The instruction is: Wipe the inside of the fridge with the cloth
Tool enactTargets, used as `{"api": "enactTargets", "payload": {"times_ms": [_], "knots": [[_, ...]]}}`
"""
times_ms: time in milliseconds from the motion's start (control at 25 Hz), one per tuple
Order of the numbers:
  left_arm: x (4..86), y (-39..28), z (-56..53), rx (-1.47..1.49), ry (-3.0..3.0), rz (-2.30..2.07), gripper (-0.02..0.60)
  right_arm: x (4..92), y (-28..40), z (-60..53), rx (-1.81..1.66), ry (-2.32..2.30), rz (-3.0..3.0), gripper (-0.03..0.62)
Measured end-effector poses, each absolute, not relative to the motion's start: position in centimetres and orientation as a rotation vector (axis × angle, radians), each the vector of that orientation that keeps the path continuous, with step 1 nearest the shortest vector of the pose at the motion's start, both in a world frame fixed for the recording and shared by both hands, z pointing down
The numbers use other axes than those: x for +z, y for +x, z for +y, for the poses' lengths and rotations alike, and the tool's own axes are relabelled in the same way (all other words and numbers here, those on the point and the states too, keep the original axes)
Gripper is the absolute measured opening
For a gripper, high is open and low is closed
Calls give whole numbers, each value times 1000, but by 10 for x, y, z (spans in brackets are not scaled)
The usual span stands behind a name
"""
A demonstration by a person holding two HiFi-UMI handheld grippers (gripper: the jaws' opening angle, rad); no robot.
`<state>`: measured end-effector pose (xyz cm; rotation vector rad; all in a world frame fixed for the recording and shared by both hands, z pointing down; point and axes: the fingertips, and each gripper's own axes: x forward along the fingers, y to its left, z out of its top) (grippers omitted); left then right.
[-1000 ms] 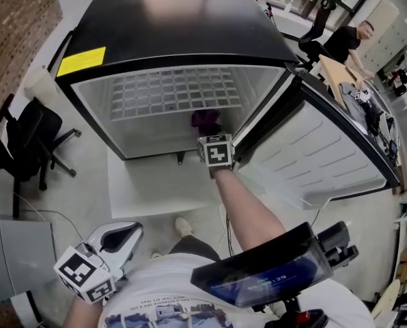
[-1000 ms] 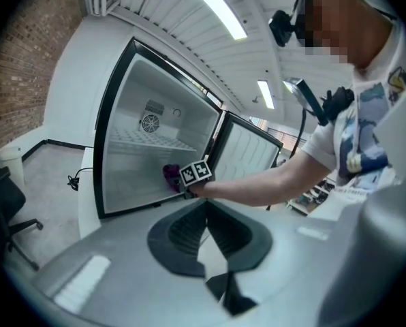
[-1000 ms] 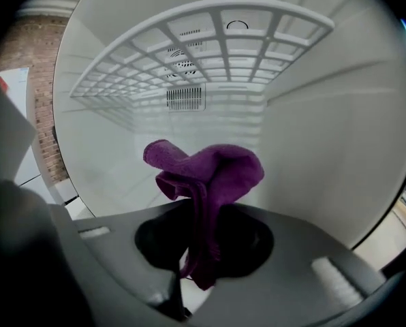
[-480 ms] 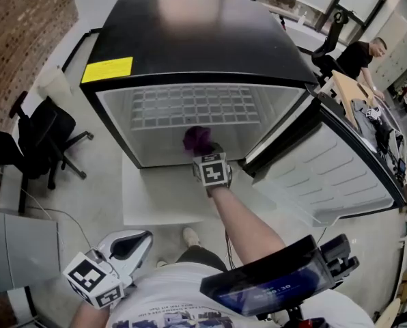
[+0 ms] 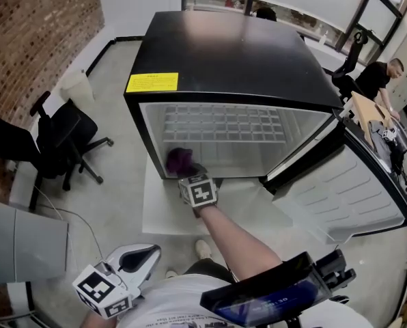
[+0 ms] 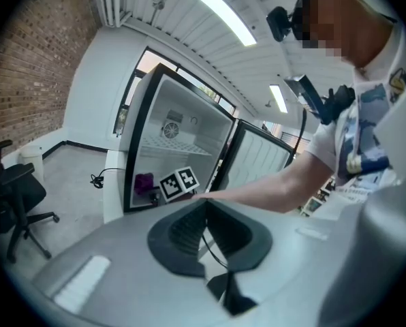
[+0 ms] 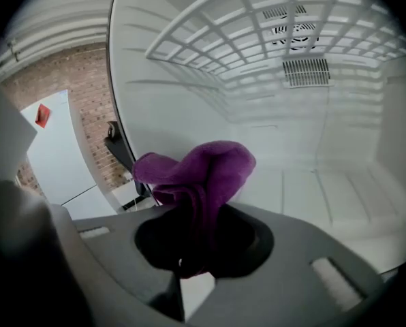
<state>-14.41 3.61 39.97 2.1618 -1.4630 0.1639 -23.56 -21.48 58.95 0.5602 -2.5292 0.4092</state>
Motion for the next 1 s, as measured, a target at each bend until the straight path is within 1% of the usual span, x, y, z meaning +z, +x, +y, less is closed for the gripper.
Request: {"api": "enactTargets", "payload": {"times_ms": [200,440,560,800,1000], "knots": [[400,-148,41,163,2161,-1461,5,588,-244,-202,468,506,-2557,67],[402,-137,39,168,2206,-1402,5,573,-208,-205,458,571,-2587,67],[402,-127,35,170,2239,-1359,5,567,-175,-210,442,632,-2582,67],[401,-101,27,173,2332,-1247,5,564,-84,-232,470,880,-2521,67],[400,-81,28,188,2389,-1174,5,540,-17,-245,451,1088,-2499,67]]}}
